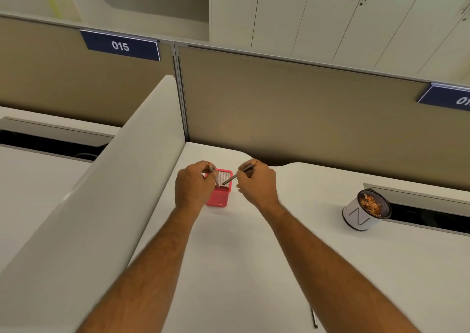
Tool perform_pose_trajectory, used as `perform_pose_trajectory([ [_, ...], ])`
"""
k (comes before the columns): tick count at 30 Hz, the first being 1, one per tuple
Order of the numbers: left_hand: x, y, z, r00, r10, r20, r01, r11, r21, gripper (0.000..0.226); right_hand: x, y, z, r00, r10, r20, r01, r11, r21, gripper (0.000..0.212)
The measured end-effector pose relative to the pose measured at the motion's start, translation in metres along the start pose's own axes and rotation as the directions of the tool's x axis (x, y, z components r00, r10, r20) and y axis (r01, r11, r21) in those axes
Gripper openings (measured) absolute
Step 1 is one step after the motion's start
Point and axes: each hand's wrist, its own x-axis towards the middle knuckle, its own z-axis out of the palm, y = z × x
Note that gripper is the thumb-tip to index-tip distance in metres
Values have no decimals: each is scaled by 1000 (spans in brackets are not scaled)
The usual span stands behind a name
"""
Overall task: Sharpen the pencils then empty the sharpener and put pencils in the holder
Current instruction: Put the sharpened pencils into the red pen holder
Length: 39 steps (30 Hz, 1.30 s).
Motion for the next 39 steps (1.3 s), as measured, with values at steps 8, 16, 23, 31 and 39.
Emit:
perform_pose_trajectory([
  [8, -7, -27, 21, 991, -61, 121, 50, 994, 93, 31, 7, 18, 28, 988, -46, 146, 79, 969, -232, 21],
  [16, -19, -38, 28, 974, -73, 213, 65, 997, 44, 37, -3, 30, 34, 980, -50, 193, 102, 958, -267, 22],
  [23, -26, -43, 23, 987, 4, 163, -10, 999, 33, 68, -16, 40, 12, 995, 15, 101, 6, 980, -201, 31],
  [31, -62, -74, 20, 976, -196, 92, 192, 980, 57, 98, -63, 99, -73, 928, 365, 70, -351, 923, -159, 18],
  [39, -139, -100, 44, 936, 52, 348, -209, 878, 431, 95, -121, 148, -107, 790, 600, 127, -459, 716, -525, 31],
])
